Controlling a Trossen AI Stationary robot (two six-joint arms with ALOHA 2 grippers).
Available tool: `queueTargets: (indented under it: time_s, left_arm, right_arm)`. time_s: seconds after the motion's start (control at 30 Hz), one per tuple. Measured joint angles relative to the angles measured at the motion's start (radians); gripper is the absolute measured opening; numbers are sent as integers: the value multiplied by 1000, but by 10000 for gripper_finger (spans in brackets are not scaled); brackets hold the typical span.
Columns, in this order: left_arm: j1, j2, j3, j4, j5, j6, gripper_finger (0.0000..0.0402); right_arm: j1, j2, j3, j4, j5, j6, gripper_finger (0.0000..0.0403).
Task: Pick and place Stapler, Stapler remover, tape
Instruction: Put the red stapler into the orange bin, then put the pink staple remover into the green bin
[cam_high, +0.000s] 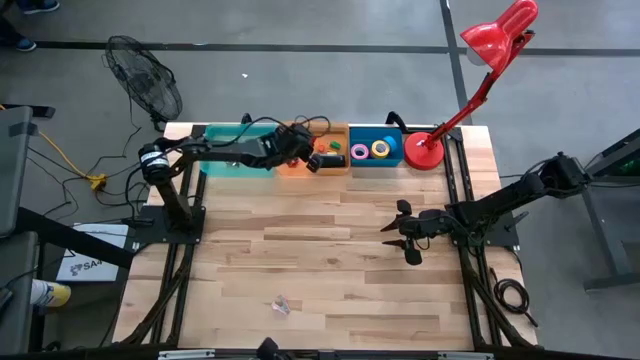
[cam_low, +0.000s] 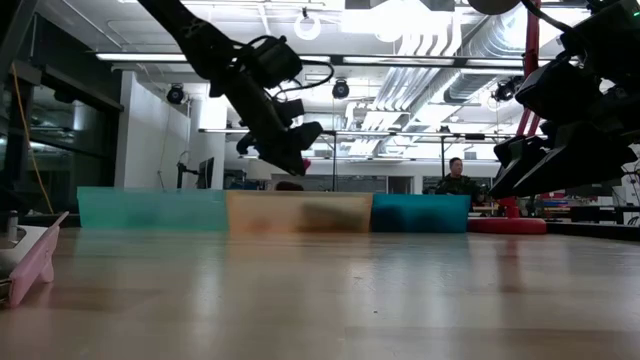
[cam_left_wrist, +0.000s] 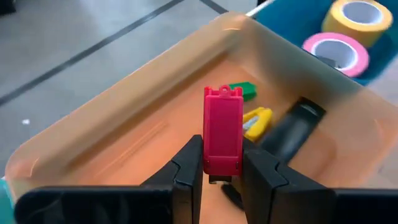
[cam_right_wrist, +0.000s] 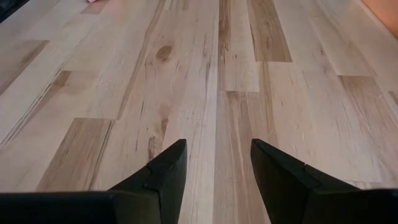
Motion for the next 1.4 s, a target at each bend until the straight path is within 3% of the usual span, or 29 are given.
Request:
queueTargets:
  time_s: [0.33, 0.47, 0.57, 0.8, 1.27, 1.4]
  left_arm:
    - [97, 20, 0, -57, 93, -43, 68]
    - [98, 21, -1, -118, 87, -159, 68]
    - [98, 20, 0, -120, 140, -226, 68]
    - [95, 20, 0, -149, 193, -260, 69]
    - [95, 20, 0, -150, 198, -264, 164]
    - [95, -8, 0, -151, 319, -167, 181]
  right_arm:
    - [0, 0, 0, 0, 8, -1, 169]
    - [0, 0, 0, 0, 8, -1, 169]
    - [0, 0, 0, 0, 9, -1, 170]
    - [0, 0, 0, 0, 23, 1, 169]
    - [0, 0, 0, -1, 18, 17, 169]
    - [0, 0, 0, -13, 18, 17, 169]
